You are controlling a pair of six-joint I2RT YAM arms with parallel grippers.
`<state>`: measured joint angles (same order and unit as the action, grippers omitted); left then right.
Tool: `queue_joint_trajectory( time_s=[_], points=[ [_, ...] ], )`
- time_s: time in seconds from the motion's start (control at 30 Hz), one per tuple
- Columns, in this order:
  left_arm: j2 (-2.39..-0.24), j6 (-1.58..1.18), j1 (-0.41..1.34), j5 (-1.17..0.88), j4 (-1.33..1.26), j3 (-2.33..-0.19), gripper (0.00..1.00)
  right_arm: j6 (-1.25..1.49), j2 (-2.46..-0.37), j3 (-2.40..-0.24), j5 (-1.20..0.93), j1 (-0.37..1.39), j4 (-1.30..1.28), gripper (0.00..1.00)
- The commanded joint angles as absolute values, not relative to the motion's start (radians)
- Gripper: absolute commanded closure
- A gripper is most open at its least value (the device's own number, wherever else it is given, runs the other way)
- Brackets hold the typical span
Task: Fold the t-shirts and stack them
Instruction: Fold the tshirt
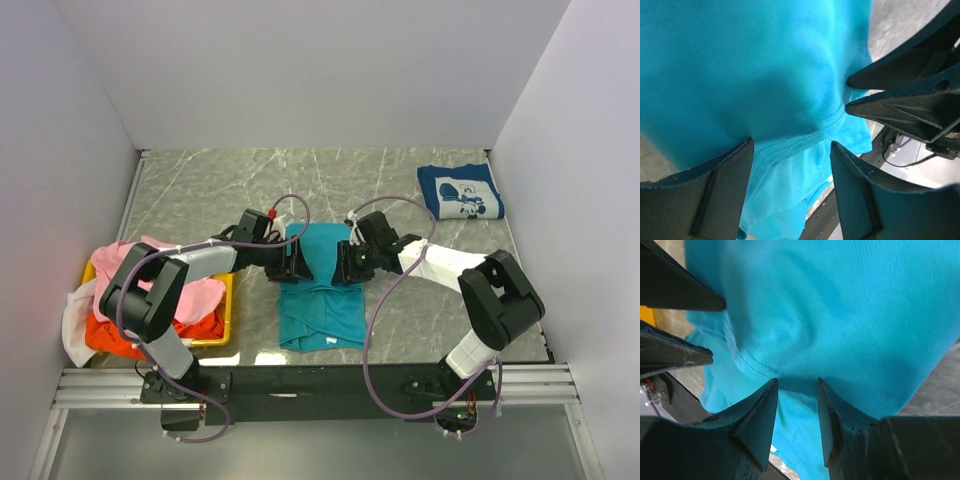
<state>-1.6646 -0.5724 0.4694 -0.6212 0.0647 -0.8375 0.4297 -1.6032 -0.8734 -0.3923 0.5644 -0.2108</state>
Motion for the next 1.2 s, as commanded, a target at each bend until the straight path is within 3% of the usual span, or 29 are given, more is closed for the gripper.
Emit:
queue_joint_trajectory(
  time_s=[0.0, 0.43, 0.97, 1.17],
  points=[
    [-1.64, -0.584, 0.48, -0.595, 0.069, -0.825, 0.32, 0.434, -1.588, -0.854, -0.377, 0.572, -0.213, 0.56],
    [-1.661, -0.548, 0.483, -0.476, 0.189, -0.877, 0.33, 0.44, -1.69, -0.876, -0.256, 0.572, -0.273, 0.56],
    [-1.64, -0.538, 0.485, -0.485, 0.219, -0.919, 0.33, 0.431, -1.597, -0.893, -0.167, 0.555, -0.377, 0.54],
    [-1.632, -0.54, 0.483, -0.457, 0.309, -1.162, 0.31, 0.404, -1.575, -1.067, -0.164, 0.523, -0.459, 0.51]
  ],
)
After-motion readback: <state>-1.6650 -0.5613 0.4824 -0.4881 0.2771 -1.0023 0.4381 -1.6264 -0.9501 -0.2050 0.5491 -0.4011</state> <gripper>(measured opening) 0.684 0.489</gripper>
